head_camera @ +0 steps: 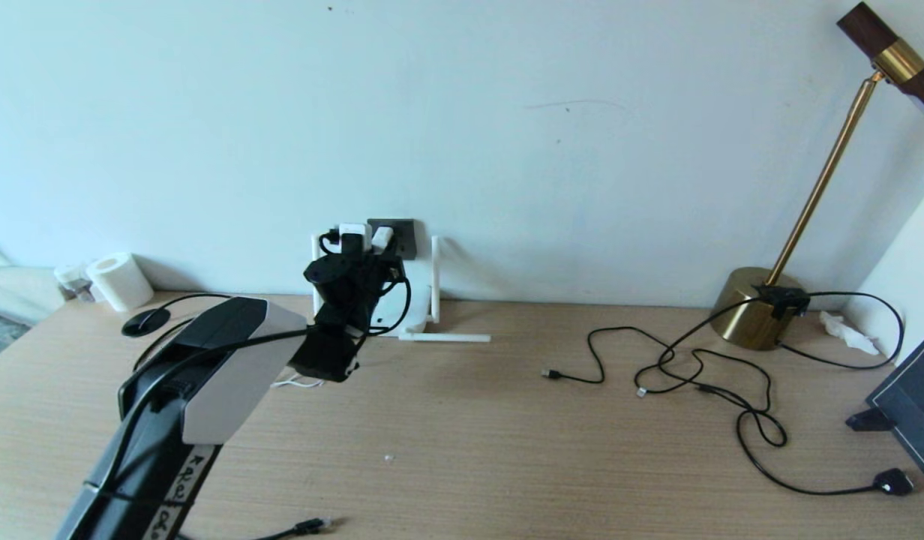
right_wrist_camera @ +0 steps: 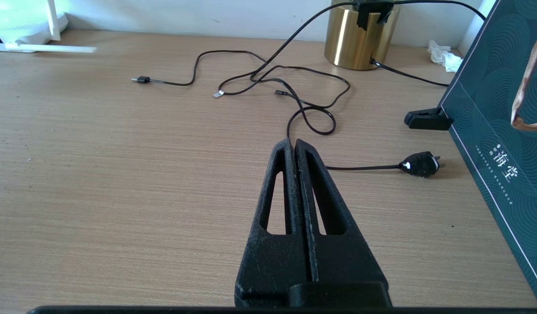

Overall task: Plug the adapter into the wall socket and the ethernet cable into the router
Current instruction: Plug plug into socket

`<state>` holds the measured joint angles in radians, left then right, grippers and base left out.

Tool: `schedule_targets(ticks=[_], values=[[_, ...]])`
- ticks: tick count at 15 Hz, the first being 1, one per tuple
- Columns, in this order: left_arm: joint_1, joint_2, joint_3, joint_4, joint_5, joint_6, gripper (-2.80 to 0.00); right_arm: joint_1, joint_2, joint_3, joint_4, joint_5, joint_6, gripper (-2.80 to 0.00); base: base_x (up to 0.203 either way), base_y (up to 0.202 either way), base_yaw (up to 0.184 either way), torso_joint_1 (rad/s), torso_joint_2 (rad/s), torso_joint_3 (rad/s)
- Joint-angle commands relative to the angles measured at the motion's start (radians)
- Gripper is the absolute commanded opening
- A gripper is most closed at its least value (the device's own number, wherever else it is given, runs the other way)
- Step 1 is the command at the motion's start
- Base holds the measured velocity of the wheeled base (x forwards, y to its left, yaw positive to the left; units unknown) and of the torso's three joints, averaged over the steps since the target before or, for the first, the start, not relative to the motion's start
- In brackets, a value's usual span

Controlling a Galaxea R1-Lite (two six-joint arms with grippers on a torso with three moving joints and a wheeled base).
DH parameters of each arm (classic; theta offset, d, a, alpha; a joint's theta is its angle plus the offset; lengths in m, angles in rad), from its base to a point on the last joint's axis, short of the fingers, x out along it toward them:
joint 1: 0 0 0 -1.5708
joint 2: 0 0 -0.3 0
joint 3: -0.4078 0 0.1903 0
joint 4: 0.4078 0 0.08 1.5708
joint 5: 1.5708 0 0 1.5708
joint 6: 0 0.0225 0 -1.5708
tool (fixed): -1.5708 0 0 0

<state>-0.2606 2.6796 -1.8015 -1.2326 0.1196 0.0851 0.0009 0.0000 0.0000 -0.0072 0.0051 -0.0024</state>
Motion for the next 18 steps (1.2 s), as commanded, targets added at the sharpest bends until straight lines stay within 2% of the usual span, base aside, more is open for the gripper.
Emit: schedule_targets(ticks=[1, 18], values=[[0.0, 0.008, -0.01, -0.003, 0.0, 0.001, -2.8, 0.001, 0.0, 0.0, 0.0, 0.001, -0.001, -2.8, 0.0, 0.0, 0.0, 0.0, 0.0, 0.0], [0.0, 0.049, -0.087, 0.033, 0.017, 0.001, -2.8, 0.0, 0.001, 0.0, 0.0, 0.0, -0.001, -2.8, 0.0, 0.0, 0.0, 0.0, 0.0, 0.0]])
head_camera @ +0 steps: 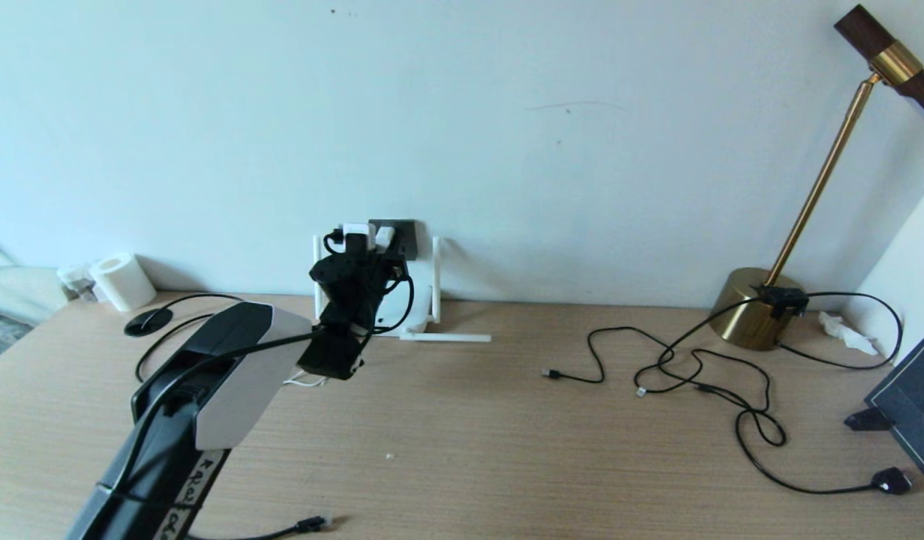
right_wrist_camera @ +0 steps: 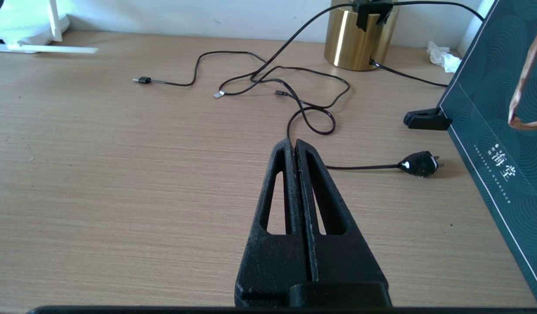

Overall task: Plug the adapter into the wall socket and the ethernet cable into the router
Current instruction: Plug plug into socket

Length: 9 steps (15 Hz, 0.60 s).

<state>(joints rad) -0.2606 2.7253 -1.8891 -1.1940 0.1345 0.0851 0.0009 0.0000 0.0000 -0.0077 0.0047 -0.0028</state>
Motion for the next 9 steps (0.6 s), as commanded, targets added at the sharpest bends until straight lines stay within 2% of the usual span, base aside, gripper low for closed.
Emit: schedule_targets(ticks=[1, 9], values=[[0.0, 0.002, -0.001, -0.006, 0.01, 0.001, -2.8, 0.0, 0.0, 0.0, 0.0, 0.0, 0.0, -2.8, 0.0, 0.0, 0.0, 0.0, 0.0, 0.0], [-0.009, 0.005, -0.001, -0.006, 0.013, 0.001, -2.8, 0.0, 0.0, 0.0, 0.0, 0.001, 0.0, -2.8, 0.0, 0.0, 0.0, 0.0, 0.0, 0.0]])
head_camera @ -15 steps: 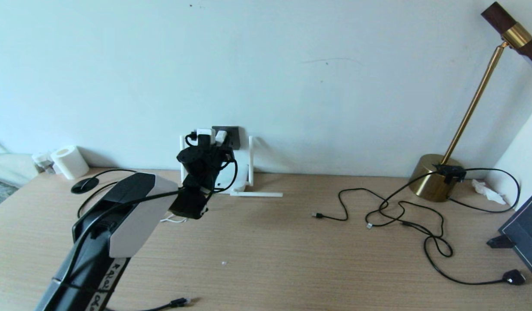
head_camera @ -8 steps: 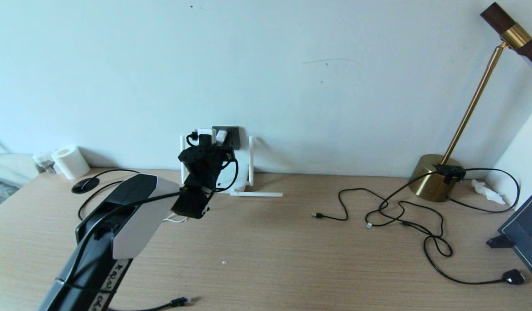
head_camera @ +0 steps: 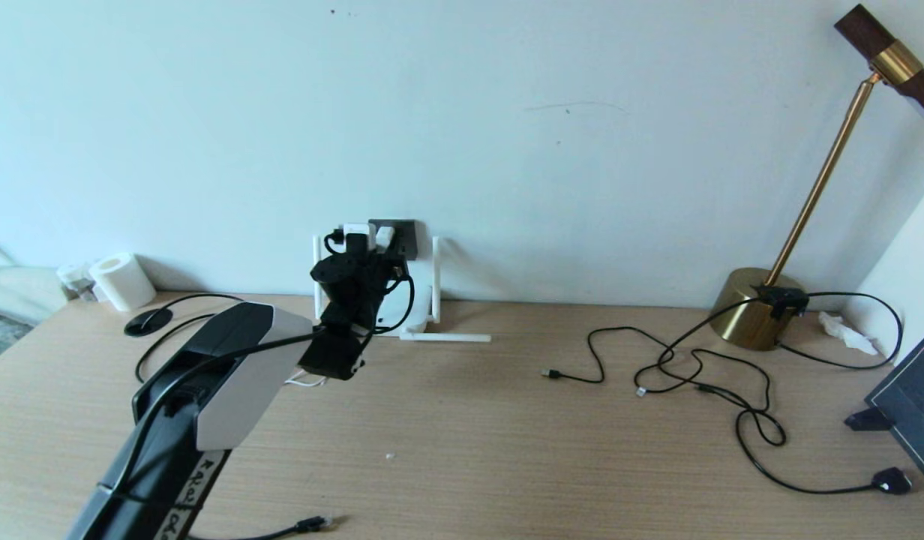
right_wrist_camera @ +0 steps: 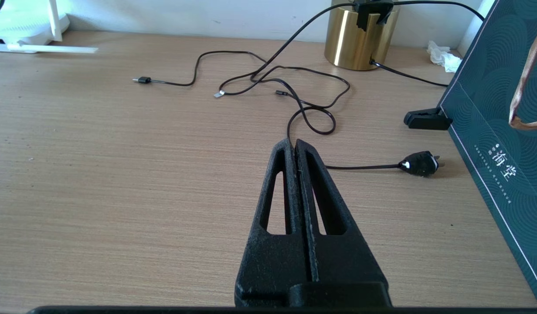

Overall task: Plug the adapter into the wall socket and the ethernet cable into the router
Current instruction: Plug plug into socket

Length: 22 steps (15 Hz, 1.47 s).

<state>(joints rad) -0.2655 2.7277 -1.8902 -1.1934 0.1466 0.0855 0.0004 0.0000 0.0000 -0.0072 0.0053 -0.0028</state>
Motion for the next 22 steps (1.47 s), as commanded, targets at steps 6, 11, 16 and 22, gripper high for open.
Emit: schedule_targets(ticks=[6, 11, 16, 22], values=[[-0.011, 0.006, 0.0, -0.003, -0.009, 0.0, -2.8, 0.001, 0.0, 0.0, 0.0, -0.001, 0.0, -2.8, 0.0, 0.0, 0.0, 0.0, 0.0, 0.0], [-0.012, 0.007, -0.007, -0.009, -0.007, -0.001, 0.0, 0.001, 0.0, 0.0, 0.0, 0.001, 0.0, -2.8, 0.0, 0.0, 0.0, 0.0, 0.0, 0.0], [-0.012, 0.001, -0.006, -0.012, -0.002, -0.001, 0.0, 0.001, 0.0, 0.0, 0.0, 0.001, -0.001, -2.8, 0.0, 0.0, 0.0, 0.0, 0.0, 0.0], [0.005, -0.084, 0.167, -0.073, 0.006, -0.001, 0.0, 0.001, 0.0, 0.0, 0.0, 0.001, 0.0, -2.8, 0.0, 0.0, 0.0, 0.0, 0.0, 0.0]])
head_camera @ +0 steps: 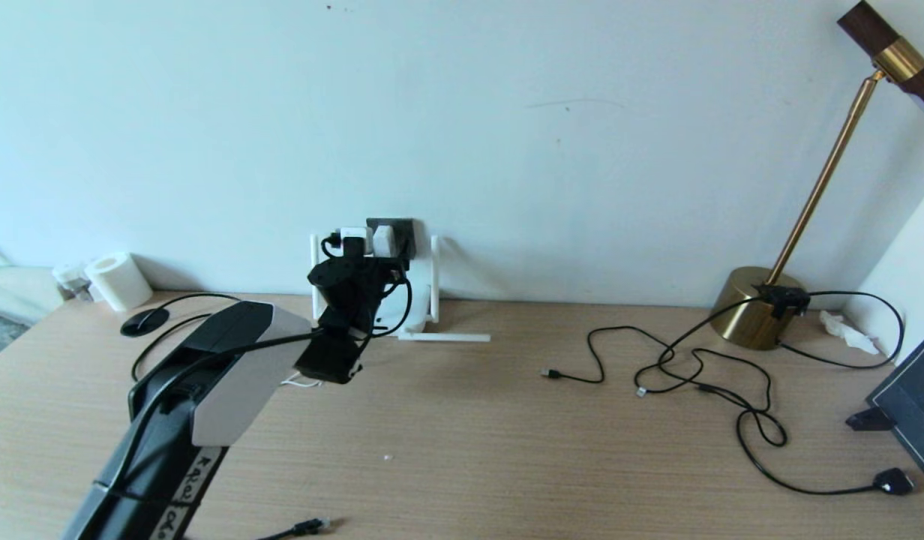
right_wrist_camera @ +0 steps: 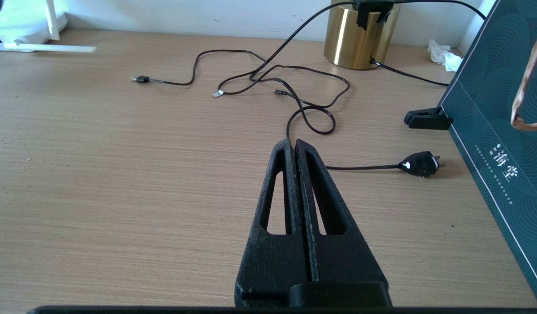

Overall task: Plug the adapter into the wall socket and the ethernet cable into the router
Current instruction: Plug plug into socket

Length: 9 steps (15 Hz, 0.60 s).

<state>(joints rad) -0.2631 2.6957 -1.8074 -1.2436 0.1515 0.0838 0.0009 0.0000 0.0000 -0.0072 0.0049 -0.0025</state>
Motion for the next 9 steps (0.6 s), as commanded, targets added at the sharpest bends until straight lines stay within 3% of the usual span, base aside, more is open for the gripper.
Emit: schedule_targets(ticks=[1, 6, 9], values=[[0.005, -0.078, 0.145, -0.046, -0.002, 0.0, 0.0, 0.001, 0.0, 0.0, 0.0, 0.0, -0.001, -2.8, 0.0, 0.0, 0.0, 0.0, 0.0, 0.0], [0.0, -0.288, 0.411, -0.144, -0.029, -0.018, 0.0, 0.001, 0.0, 0.0, 0.0, 0.001, -0.001, -2.8, 0.0, 0.0, 0.0, 0.0, 0.0, 0.0], [-0.019, -0.493, 0.604, -0.161, -0.09, -0.034, 0.0, -0.001, 0.0, 0.0, 0.0, 0.0, -0.001, -2.8, 0.0, 0.0, 0.0, 0.0, 0.0, 0.0]])
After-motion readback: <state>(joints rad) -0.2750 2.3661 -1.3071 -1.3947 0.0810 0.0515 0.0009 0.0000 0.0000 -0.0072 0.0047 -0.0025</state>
